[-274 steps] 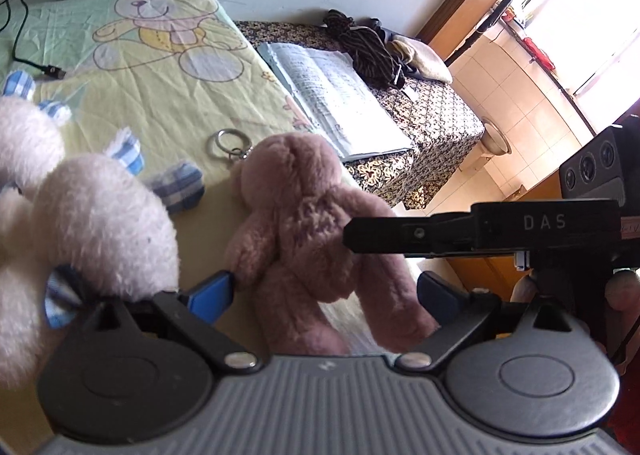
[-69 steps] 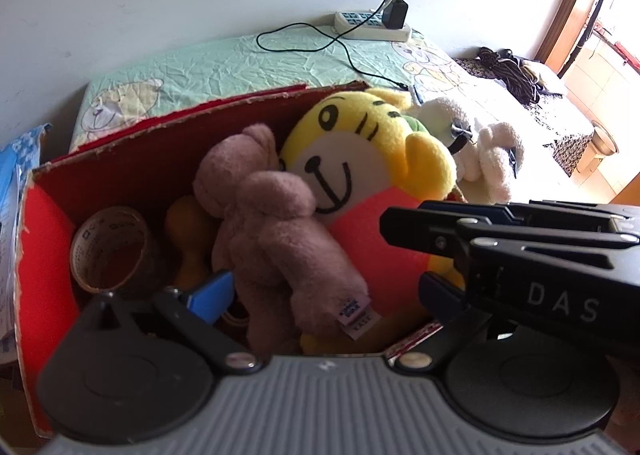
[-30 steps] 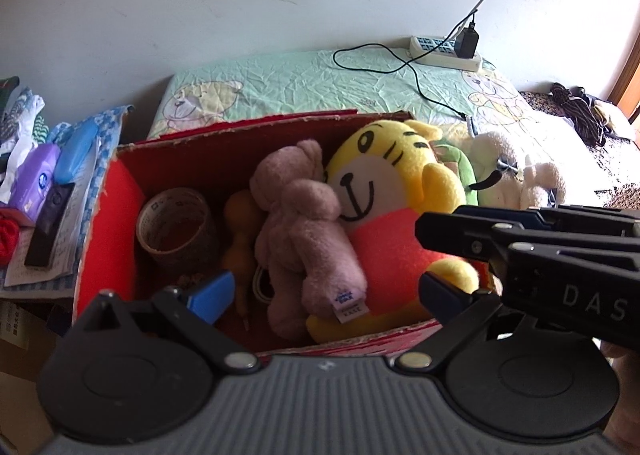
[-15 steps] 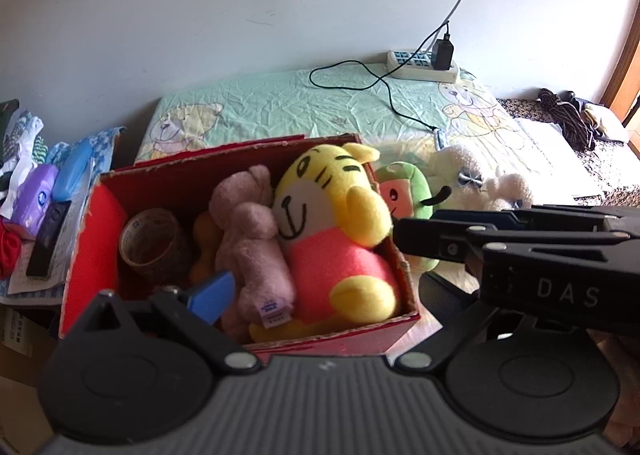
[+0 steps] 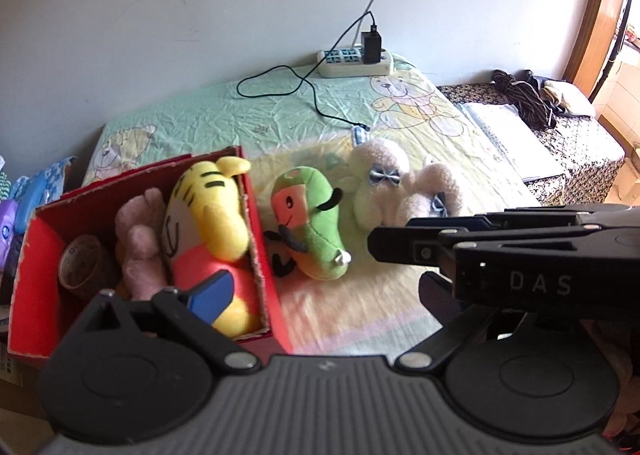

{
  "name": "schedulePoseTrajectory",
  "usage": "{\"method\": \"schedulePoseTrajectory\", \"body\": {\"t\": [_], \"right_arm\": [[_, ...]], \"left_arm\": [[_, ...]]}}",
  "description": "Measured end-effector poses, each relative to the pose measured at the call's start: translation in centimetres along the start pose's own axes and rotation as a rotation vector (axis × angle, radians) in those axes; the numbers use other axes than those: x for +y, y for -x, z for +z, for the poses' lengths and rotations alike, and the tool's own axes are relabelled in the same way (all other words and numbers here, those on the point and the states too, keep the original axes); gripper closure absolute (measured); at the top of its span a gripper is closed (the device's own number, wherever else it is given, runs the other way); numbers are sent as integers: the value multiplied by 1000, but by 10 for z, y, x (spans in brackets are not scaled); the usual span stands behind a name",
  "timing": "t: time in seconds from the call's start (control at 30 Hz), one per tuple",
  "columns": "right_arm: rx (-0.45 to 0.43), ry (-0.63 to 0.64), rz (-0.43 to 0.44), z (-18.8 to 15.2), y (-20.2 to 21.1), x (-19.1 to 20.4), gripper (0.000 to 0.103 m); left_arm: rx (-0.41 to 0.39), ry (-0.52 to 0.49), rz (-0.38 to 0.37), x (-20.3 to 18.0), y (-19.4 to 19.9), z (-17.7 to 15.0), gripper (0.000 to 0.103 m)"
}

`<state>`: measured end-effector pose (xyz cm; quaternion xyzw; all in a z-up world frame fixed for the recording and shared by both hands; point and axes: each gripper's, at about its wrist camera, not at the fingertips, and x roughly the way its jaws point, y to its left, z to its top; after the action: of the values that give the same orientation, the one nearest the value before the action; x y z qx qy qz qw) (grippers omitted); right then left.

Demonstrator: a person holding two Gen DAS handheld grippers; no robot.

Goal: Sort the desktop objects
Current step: 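Move the right tool from the box to the green pickle plush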

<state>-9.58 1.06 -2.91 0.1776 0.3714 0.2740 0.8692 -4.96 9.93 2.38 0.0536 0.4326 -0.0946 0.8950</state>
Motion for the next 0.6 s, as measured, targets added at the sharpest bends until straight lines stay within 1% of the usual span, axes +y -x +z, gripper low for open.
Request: {"method": "schedulePoseTrajectory", "body": {"t": [0.2,0.33,0.5,0.6], "right_arm": [[0,-48,-20,-5,13,-34,69],[10,-83,-35,-7,14,-57,69],[35,-99,-36,-3,7,-79,69],[51,-94,-39,1,-2,-87,69]], "left_arm": [[32,-11,-35,-31,-22,0,4],[35,9,-45,-42,-39,-1,4],[48,32,-28,-53,-64,-6,5],[32,3,6,-63,-79,-10,5]]}}
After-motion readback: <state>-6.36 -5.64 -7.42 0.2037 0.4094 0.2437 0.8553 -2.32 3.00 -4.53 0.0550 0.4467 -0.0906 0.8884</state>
